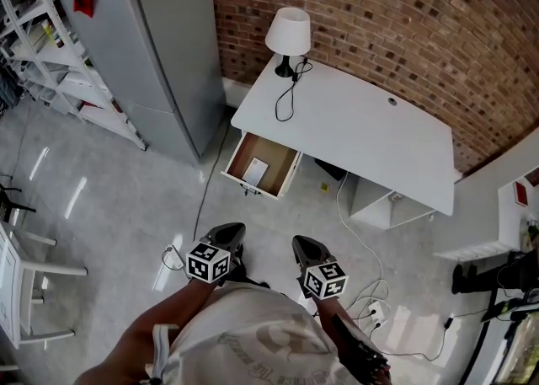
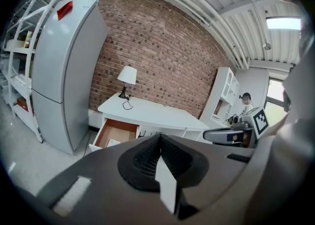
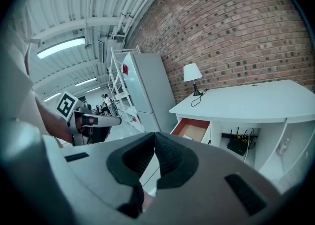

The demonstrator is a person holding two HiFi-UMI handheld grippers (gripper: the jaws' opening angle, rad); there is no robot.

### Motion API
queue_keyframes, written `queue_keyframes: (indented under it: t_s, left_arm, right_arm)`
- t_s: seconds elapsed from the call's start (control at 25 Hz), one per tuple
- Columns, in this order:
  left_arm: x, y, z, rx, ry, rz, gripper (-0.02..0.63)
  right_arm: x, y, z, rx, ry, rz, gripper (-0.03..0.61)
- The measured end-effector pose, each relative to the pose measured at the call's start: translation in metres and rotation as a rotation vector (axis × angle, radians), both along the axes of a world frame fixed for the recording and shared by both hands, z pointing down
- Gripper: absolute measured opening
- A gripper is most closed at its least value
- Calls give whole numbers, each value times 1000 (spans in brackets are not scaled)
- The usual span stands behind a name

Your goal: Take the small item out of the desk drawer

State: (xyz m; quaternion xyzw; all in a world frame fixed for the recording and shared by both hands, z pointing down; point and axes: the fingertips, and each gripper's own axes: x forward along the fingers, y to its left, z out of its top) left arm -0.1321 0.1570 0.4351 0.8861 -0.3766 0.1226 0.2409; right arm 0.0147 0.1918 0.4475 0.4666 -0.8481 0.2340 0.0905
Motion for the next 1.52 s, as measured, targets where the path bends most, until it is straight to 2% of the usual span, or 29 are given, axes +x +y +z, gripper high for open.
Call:
queue_keyframes:
  t_s: [0.4,0.84,1.0,1.16,1.52]
  left_arm:
    - [-6,10,11,-16,-16,-1,6]
    - [-20,1,17,-39,0,-37,6]
    - [-31,-19,22,-55,-5,-50,6]
    - [-19,-46,22,-32,-31,4,6]
    - [-2,-107,25,-37,-8,58,6]
  right_arm:
    - [-9,1,4,-3,-16,-17,6]
    - [-15,-13,11,-35,-12,-27,6]
    - [-17,-25,13,-47,-18,-8,6]
    - [-8,-47,12,-51,-12,26,6]
    - [4,-98,11,-63,11,70,6]
